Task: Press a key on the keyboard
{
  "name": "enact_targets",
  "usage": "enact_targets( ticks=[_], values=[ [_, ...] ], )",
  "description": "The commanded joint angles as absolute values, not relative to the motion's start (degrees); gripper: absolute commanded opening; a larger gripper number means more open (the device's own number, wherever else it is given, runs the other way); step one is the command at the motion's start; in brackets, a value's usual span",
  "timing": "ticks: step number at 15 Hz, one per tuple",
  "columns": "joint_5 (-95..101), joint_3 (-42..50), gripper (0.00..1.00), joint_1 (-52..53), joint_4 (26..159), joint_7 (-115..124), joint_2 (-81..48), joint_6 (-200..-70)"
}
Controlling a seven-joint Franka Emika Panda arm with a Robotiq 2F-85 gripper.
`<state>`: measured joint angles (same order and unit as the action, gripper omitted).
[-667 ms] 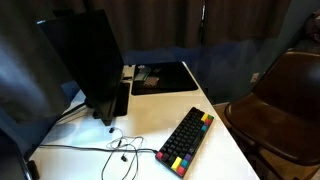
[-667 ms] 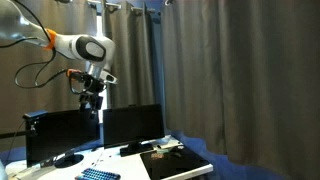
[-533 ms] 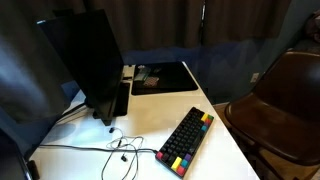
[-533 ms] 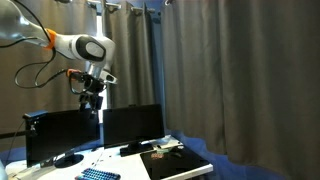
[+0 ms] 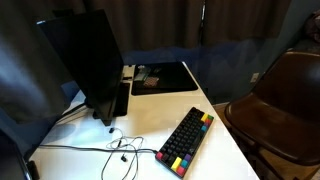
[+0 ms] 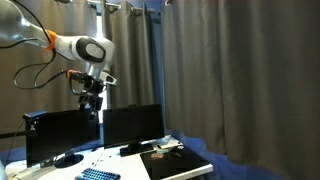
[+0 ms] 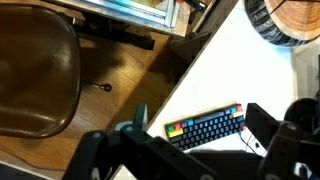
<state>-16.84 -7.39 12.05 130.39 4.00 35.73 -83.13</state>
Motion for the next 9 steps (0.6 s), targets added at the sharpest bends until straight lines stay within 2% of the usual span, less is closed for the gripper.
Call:
enact_targets(
  ticks=[1, 9],
  values=[
    [-19.44, -13.28, 1.00, 14.47, 129.45, 1.36, 28.49, -87.46],
    [-17.45, -25.89, 1.00, 21.86, 125.34, 2.84, 3.91, -116.01]
  ],
)
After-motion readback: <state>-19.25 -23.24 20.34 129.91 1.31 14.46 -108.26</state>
